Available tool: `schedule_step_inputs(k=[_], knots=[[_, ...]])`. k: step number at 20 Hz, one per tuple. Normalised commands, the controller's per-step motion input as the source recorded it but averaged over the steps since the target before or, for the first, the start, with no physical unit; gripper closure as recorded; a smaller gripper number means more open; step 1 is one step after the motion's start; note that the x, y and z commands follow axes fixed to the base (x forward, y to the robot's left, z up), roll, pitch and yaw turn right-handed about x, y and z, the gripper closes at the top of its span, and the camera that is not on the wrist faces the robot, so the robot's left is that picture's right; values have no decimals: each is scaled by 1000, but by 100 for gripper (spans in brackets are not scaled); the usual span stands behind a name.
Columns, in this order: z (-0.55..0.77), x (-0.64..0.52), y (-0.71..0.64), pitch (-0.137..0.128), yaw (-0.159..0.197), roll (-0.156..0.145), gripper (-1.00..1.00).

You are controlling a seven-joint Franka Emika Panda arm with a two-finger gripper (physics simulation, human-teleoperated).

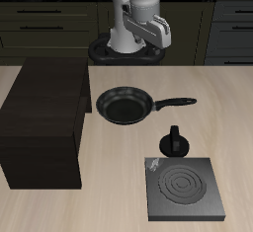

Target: Place the frypan on the flat stove

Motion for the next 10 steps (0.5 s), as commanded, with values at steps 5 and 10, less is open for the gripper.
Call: schedule_step_inputs(k=[5, 10], knots=[[-213, 1, 58, 52, -117, 10, -100], [-121, -183, 69, -10, -118, 42, -100]])
